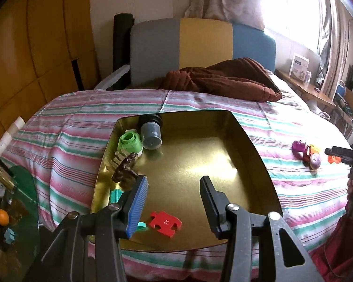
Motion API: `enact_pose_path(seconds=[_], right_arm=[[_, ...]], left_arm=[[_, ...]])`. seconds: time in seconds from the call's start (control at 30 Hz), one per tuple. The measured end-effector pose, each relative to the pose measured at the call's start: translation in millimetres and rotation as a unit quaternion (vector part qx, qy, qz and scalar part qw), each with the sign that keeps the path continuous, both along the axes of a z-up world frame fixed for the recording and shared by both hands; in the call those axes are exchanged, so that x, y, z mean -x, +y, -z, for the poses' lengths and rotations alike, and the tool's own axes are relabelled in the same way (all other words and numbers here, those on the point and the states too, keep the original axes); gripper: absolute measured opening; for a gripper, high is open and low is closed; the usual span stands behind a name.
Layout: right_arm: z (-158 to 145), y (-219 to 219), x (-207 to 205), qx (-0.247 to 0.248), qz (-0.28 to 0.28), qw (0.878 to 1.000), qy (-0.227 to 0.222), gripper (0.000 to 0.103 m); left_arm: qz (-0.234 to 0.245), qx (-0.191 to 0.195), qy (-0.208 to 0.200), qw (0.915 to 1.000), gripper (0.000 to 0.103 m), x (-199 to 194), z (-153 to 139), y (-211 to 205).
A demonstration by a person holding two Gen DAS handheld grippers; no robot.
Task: Organize rigid objects
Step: 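Carry the orange cube blocks into the tray and release with the right tool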
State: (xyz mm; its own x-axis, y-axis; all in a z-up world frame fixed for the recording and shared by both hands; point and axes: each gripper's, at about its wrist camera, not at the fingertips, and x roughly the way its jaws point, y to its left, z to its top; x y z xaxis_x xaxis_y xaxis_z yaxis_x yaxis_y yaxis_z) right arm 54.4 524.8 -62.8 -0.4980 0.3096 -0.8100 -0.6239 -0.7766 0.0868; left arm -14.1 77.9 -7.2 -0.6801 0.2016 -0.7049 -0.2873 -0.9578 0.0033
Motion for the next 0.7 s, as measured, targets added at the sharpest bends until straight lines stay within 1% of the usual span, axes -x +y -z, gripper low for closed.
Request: enact_pose_path(seconds=[0.2,0.3,0.37,0.47,0.6,0.7], right_arm=[[-5,-31,18,0.001,-0.09,0.996,0.022,0.064],[-9,-43,25,0.009,-0.108,0.994,0.026,0.064],[-18,-59,31,0.011,-0.128,0.991,0.032,0.064],[-32,-92,48,0.004,-0.174,0.984,0.043,0.064],[-50,-153,74,0.005,-0.249,0.967,0.052,0.064],[-53,-194,94,0.02,-0.295,0.954,0.044,0.064]], left_arm=[[0.009,0.001,-0.002,1.0,0.047,-1,1,0],[0.011,0.002,0.001,0.9999,0.047,-2,2,-2],[0.009,0.0,0.0,1.0,0.047,-1,3,-5],[0.002,-0.006,-0.001,1.0,0.047,0,2,-12],[-0.009,-0.012,0.005,0.9999,0.047,0,-1,-24],[-0.021,-0.013,0.006,0.9997,0.047,2,-1,-35]])
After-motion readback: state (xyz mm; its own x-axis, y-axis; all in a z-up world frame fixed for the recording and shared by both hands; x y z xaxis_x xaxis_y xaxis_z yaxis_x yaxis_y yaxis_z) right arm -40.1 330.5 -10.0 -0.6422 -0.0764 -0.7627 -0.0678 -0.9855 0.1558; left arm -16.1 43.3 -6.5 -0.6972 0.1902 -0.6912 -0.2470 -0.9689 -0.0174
